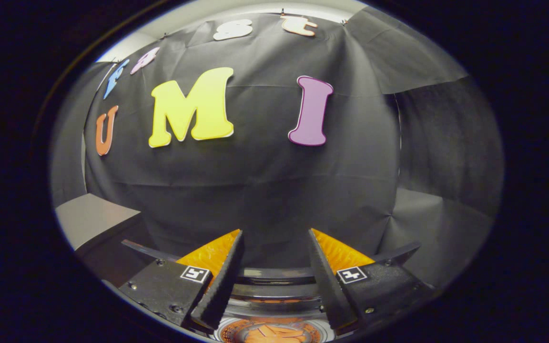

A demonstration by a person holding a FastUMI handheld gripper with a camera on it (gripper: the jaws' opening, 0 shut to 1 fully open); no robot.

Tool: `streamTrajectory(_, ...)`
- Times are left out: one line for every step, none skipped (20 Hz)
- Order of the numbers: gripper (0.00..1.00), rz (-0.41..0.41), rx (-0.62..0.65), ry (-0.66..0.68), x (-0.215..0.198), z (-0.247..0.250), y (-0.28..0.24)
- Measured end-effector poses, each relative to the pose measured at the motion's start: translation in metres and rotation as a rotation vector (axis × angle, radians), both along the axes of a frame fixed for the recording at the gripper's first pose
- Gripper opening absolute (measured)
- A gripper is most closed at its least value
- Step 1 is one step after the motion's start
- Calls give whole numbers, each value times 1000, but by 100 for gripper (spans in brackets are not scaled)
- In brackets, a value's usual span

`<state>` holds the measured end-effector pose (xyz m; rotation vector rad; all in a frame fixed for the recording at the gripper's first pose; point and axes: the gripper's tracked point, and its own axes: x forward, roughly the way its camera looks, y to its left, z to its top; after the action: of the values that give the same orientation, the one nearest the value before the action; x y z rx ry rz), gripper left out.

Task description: Put the clothes into the washing machine and then close the washing machine lid.

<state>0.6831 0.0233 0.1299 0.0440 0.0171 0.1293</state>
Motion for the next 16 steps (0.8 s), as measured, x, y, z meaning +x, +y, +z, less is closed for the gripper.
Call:
streamTrajectory(83,0,0,0,-4,-2,-1)
streamTrajectory(83,0,-1,1,-7,-3,-1)
streamTrajectory(83,0,-1,1,-11,-4,-2)
streamTrajectory(83,-1,-1,2,-16,-6,-3)
streamTrajectory(83,-2,-1,3,-20,-8,-3)
streamTrajectory(83,-2,-2,4,-23,-8,-3)
streamTrajectory(83,-2,-6,5,-25,-11,-3)
streamTrajectory(83,0,-8,9,-30,-13,-4)
streamTrajectory(83,0,-8,11,-33,-15,-4)
streamTrajectory(83,2,-9,13,-36,-16,-5)
streamTrajectory(83,3,-11,15,-41,-18,-6)
streamTrajectory(83,2,-10,17,-40,-18,-6)
streamTrajectory(83,2,-12,20,-39,-19,-5)
streamTrajectory(83,2,-12,21,-40,-21,-5)
streamTrajectory(83,1,-13,23,-40,-22,-5)
streamTrajectory(83,1,-15,24,-43,-24,-5)
